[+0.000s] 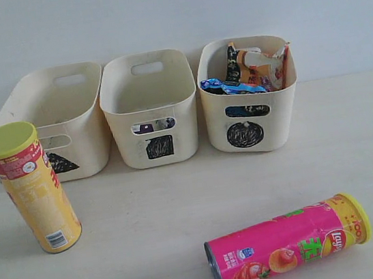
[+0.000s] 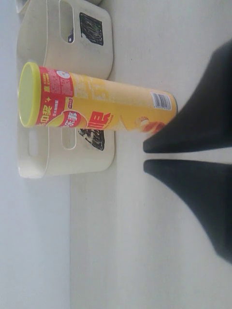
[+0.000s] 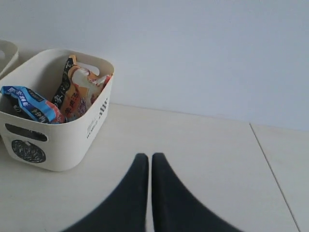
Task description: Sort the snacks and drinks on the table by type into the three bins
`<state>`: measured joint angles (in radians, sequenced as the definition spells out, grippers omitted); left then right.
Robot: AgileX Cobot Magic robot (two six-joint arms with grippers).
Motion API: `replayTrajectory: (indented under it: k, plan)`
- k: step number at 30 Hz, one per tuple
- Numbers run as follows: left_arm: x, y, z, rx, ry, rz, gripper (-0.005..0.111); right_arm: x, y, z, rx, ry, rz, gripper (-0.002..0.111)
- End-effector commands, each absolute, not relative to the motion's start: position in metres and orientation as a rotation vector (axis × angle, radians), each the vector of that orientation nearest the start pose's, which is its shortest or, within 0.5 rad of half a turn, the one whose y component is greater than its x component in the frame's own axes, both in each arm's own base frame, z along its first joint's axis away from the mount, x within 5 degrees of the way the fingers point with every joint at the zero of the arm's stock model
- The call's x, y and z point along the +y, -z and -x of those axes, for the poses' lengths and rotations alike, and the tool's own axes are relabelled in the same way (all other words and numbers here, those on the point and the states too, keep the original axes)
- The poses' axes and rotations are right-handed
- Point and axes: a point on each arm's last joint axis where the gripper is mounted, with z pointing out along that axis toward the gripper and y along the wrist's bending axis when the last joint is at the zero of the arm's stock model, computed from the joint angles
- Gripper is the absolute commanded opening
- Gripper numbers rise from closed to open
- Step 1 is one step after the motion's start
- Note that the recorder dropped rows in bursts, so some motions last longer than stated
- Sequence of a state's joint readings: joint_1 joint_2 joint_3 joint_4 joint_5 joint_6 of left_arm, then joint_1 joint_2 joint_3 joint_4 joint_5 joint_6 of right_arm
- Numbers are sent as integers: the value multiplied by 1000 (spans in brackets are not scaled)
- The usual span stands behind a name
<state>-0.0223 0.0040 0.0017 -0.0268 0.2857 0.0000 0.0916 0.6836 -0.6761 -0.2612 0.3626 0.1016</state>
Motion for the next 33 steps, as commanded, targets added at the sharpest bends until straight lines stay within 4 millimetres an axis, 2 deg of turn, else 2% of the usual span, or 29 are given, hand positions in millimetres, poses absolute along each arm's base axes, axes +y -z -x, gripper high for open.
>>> replayTrajectory:
  k: [1,11,23,28,33]
  plan:
    - [-2,-188,-55,1763,49,7,4,4,-326,-122,1770,156,217,0]
    - [-2,-188,-55,1763,49,7,4,2,-277,-89,1753,122,190,0]
    - [-2,-188,-55,1761,49,8,4,-5,-247,-64,1713,147,92,0]
    - [-2,-188,-55,1761,49,8,4,-6,-237,-61,1724,156,82,0]
    - [-2,-188,-55,1763,49,7,4,-6,-236,-60,1733,152,76,0]
